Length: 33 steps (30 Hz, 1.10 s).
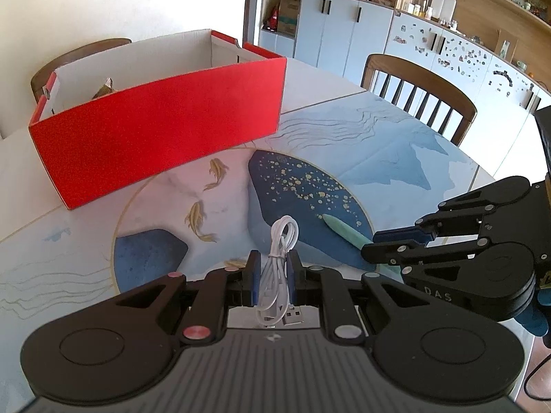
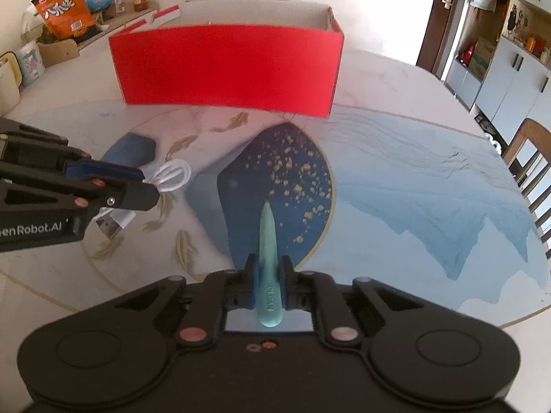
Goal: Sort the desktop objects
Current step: 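Lift white cable with left tool while right tool lifts green stick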
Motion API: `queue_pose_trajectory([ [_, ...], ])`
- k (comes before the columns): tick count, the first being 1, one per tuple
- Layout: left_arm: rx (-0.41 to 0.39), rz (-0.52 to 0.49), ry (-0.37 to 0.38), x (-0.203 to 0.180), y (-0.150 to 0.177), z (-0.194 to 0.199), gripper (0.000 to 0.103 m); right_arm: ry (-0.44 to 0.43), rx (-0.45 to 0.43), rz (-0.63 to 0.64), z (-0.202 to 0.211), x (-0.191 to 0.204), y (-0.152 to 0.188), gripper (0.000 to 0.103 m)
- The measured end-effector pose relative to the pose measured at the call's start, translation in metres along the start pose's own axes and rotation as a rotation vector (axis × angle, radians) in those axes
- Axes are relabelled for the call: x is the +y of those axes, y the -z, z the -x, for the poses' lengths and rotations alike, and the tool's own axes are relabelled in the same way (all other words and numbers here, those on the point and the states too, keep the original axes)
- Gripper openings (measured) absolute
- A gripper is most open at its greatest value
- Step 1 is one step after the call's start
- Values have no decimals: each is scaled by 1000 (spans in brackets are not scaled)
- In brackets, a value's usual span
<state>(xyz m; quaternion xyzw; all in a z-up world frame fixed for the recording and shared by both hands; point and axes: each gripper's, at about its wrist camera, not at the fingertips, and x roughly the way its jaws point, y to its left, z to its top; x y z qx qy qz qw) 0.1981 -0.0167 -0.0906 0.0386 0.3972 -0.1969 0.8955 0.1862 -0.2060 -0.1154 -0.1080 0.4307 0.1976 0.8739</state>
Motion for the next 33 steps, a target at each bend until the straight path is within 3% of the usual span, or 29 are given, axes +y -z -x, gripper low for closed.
queue_pose_trajectory([
  [29, -102, 141, -60, 29, -66, 60, 14, -83, -152, -41, 67, 15, -89, 11],
  [30, -108, 146, -62, 31, -69, 63, 14, -88, -158, -44, 69, 15, -92, 10],
  [31, -114, 149, -66, 33, -72, 65, 14, -94, -164, -45, 70, 14, -97, 1],
  [33, -124, 158, -73, 37, -79, 70, 14, -101, -172, -48, 73, 13, -106, 0],
])
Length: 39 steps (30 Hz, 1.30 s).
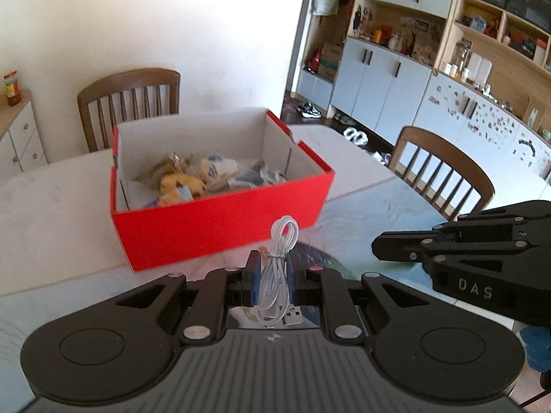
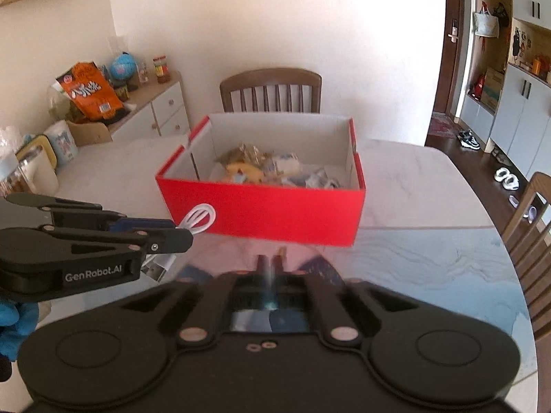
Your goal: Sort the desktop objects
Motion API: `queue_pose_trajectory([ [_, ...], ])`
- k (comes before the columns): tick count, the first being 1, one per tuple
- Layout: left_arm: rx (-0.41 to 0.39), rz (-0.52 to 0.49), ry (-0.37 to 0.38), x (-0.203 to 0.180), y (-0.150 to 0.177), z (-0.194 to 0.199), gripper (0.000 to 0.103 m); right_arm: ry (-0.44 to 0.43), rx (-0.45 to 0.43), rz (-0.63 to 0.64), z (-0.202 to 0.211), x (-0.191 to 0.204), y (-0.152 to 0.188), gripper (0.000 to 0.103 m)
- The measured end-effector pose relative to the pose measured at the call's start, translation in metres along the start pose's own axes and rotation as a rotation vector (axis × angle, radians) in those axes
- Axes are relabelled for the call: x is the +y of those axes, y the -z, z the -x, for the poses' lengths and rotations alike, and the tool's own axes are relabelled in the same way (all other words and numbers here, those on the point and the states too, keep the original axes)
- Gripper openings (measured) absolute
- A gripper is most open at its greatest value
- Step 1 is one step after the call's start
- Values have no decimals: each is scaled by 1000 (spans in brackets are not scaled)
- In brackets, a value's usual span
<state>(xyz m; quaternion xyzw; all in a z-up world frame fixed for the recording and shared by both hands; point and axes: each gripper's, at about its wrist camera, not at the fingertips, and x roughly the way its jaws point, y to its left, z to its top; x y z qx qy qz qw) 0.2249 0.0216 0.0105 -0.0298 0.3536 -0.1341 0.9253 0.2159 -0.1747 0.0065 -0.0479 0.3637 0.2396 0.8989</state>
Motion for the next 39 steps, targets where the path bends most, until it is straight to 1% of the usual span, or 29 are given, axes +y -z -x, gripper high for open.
queue_pose_trajectory([
  [3, -8, 9, -13, 4, -8, 0, 14, 4, -16, 29, -2, 1, -10, 0],
  [5, -5, 19, -22, 8, -7, -2, 14, 15, 5, 42, -10, -2, -10, 0],
  [6, 0, 24, -25, 10, -5, -3, 14, 4, 17, 39, -12, -5, -9, 0],
  [8, 13, 32, -33, 14, 0, -5, 14, -12, 42, 40, -16, -12, -3, 5],
  [9, 20, 39, -35, 16, 3, -6, 14, -10, 55, 37, -17, -16, 1, 11],
  [10, 28, 48, -36, 17, 6, -8, 14, -3, 66, 34, -20, -19, 5, 14],
  [13, 48, 61, -33, 20, 14, -13, 14, -5, 98, 49, -27, -23, 17, 21],
  [14, 53, 59, -32, 20, 17, -14, 14, -11, 106, 58, -28, -23, 20, 24],
  [15, 57, 55, -30, 19, 19, -15, 14, -21, 114, 72, -30, -25, 23, 30],
  [20, 66, 40, -21, 14, 27, -23, 14, -26, 176, 116, -44, -43, 43, 42],
  [21, 69, 38, -20, 13, 28, -24, 14, -31, 189, 123, -46, -46, 47, 46],
  [25, 86, 35, -15, 10, 34, -33, 14, -40, 223, 147, -55, -55, 64, 48],
  [32, 123, 45, -16, 8, 43, -50, 14, -41, 268, 170, -74, -69, 80, 48],
  [35, 134, 47, -18, 7, 46, -55, 14, -70, 282, 179, -81, -76, 82, 52],
  [37, 140, 50, -19, 7, 46, -58, 14, -112, 294, 164, -85, -80, 83, 54],
  [39, 144, 53, -19, 8, 46, -61, 14, -130, 292, 168, -85, -81, 85, 55],
])
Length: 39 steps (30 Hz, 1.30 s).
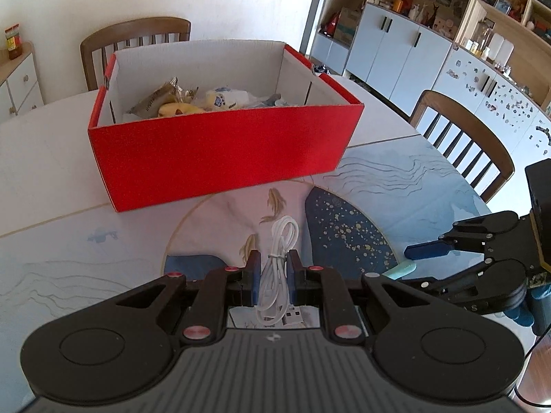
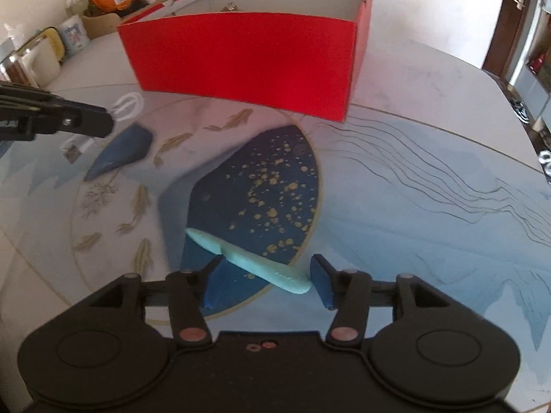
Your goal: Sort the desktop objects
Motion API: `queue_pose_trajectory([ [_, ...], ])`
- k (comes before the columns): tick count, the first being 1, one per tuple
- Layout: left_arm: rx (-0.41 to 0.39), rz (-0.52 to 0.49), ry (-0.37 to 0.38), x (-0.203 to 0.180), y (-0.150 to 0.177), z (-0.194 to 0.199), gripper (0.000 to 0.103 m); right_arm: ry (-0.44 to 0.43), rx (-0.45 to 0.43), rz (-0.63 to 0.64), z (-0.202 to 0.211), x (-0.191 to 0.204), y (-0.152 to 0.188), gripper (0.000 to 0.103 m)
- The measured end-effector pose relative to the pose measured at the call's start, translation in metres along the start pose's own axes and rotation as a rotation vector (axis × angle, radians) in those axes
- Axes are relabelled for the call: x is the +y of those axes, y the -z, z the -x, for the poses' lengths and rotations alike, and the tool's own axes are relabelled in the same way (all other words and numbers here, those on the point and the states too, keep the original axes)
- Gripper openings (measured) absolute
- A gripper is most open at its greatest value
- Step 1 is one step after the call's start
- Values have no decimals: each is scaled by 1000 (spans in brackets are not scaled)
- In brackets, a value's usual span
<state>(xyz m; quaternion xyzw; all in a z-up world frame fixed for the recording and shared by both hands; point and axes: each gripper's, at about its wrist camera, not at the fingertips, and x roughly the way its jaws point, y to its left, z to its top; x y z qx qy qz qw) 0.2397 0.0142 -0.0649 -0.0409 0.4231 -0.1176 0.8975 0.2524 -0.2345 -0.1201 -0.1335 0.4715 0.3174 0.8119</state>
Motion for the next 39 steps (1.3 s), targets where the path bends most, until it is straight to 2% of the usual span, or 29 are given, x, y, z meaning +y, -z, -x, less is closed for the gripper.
queue_pose_trajectory([
  [5, 4, 7, 4, 0, -1, -4, 14, -58, 21, 20, 5, 13, 6, 53],
  [9, 8, 11, 4, 0, -1, -7, 14, -20, 6, 89, 2, 33, 6, 46],
  [11, 9, 7, 4, 0, -1, -7, 14, -14, -4, 82, -1, 34, 2, 43],
  [13, 10, 6, 4, 0, 0, -7, 14, 2, -11, 89, -1, 34, 1, 33],
  [14, 10, 7, 3, 1, 0, -7, 14, 8, -13, 106, -1, 35, 2, 32],
  [15, 11, 8, 3, 1, 0, -7, 14, 5, -14, 113, 0, 34, 3, 27],
  [16, 11, 9, 2, 1, 1, -6, 14, 0, -15, 120, 1, 34, 4, 15],
  [24, 8, 6, 4, -1, 2, -3, 14, 59, -33, 126, 5, 43, 6, 13],
  [35, -17, 4, 4, -6, -3, 10, 14, 47, -114, 19, 42, 44, -14, 12],
  [36, -21, 6, 4, -6, -4, 12, 14, 45, -120, 11, 45, 44, -17, 11],
  [37, -25, 7, 6, -7, -5, 14, 14, 43, -126, 0, 49, 44, -20, 1],
  [39, -37, 4, 6, -8, -8, 19, 14, 40, -140, -21, 55, 44, -27, 0],
])
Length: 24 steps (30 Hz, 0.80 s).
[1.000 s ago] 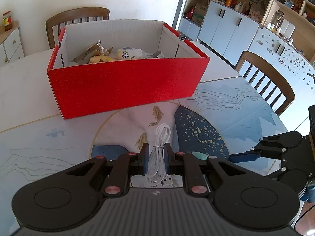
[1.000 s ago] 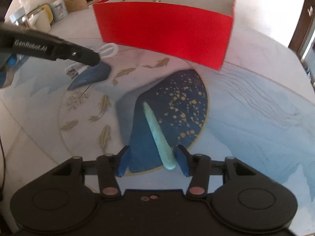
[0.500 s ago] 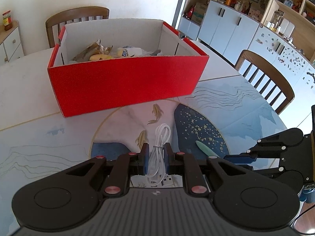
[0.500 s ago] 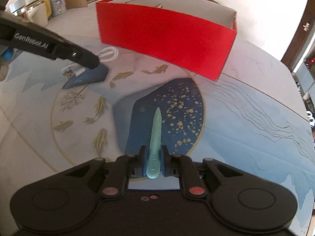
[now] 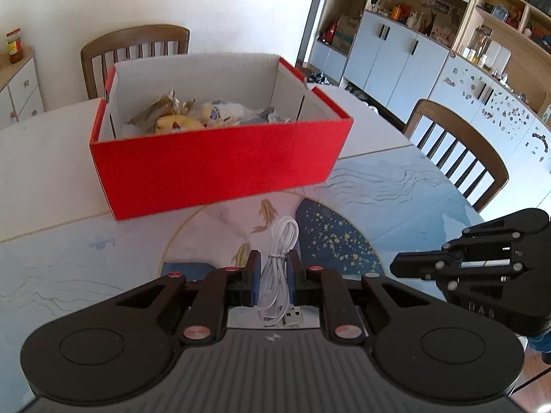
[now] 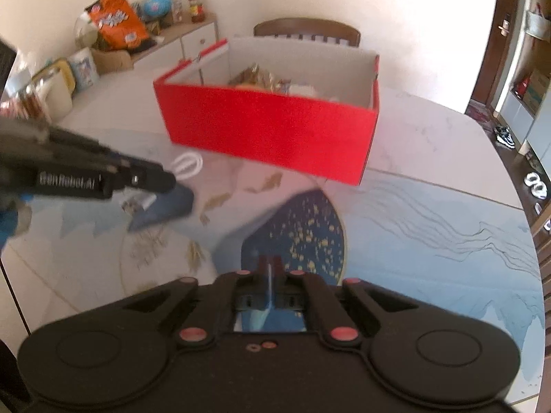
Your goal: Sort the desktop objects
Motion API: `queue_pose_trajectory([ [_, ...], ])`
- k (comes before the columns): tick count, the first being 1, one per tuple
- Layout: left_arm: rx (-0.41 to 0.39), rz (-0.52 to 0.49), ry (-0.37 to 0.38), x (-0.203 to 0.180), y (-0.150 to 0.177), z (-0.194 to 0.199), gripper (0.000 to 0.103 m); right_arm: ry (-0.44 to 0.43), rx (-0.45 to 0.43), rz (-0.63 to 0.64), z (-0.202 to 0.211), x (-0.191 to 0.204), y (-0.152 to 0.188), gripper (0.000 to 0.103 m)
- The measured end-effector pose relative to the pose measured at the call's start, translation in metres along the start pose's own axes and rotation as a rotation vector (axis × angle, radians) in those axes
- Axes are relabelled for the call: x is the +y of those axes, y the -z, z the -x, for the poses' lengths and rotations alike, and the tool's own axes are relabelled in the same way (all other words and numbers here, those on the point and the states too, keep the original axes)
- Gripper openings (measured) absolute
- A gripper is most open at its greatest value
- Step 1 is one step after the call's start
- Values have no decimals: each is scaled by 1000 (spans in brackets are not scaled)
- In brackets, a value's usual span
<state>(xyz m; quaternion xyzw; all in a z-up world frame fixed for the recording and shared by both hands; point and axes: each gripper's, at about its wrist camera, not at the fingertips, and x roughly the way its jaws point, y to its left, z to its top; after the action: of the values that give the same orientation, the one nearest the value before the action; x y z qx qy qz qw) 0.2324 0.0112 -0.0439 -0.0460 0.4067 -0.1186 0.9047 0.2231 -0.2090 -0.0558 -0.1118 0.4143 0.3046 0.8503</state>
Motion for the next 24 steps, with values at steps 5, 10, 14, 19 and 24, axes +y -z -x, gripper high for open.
queue_pose_trajectory([
  [5, -21, 2, -6, 1, -4, 9, 14, 9, -11, 18, 3, 3, -9, 0],
  [10, -8, 14, -16, 4, 3, 9, 14, 2, 25, 9, -6, 5, -2, 3],
  [14, 0, 20, -21, 7, 9, 9, 14, -14, 37, 15, -13, 14, 4, 15],
  [19, 9, 26, -28, 11, 16, 7, 14, -22, 56, 4, -23, 21, 10, 24],
  [24, 25, 36, -37, 17, 22, 3, 14, -16, 76, 2, -35, 25, 14, 32],
])
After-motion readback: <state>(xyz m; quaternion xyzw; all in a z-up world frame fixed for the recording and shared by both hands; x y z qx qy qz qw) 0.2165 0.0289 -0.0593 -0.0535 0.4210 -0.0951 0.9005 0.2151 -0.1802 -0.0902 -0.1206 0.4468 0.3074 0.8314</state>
